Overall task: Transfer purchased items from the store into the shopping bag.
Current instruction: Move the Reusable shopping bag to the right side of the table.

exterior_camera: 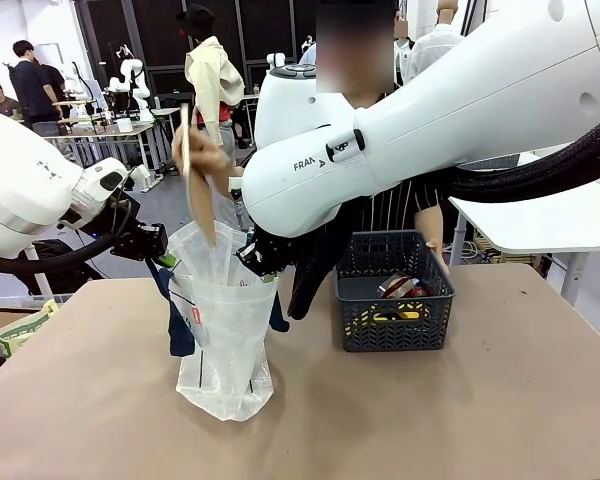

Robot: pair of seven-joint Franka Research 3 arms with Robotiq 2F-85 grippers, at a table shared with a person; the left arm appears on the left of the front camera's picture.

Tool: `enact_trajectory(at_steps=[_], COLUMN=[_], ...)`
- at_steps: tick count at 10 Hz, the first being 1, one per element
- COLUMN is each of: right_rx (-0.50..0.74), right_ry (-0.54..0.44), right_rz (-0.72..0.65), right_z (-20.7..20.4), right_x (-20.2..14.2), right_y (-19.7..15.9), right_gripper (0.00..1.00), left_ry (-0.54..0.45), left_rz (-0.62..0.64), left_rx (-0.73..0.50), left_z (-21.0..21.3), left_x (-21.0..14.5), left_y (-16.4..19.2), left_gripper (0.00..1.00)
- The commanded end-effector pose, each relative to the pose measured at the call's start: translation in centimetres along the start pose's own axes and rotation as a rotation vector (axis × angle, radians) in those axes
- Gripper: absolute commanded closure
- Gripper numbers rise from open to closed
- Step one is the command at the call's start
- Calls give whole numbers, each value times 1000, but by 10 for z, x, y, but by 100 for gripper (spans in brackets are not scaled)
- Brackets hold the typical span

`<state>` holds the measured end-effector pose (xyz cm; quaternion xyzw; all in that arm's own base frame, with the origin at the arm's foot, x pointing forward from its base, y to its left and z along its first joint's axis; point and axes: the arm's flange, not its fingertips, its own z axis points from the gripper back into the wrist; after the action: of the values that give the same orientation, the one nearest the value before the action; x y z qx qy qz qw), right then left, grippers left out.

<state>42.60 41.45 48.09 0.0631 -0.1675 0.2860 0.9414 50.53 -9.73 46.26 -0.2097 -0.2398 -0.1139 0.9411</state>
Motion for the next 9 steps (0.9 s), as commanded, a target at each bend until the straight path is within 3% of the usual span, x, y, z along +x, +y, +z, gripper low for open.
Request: enact_trajectory(at_steps=[1,9], right_rx=[-1,-1], right_ry=[-2,-2], right_rz=[-4,-4], right_z=[2,2], right_x=[-1,-1], right_y=[-1,-1], right_gripper=[100,100], left_ry=[-7,-7], left_rz=[1,1], left_rx=[2,2], left_z=[3,3], left_x=[-2,-2], left_y=[1,1], left_gripper=[100,100])
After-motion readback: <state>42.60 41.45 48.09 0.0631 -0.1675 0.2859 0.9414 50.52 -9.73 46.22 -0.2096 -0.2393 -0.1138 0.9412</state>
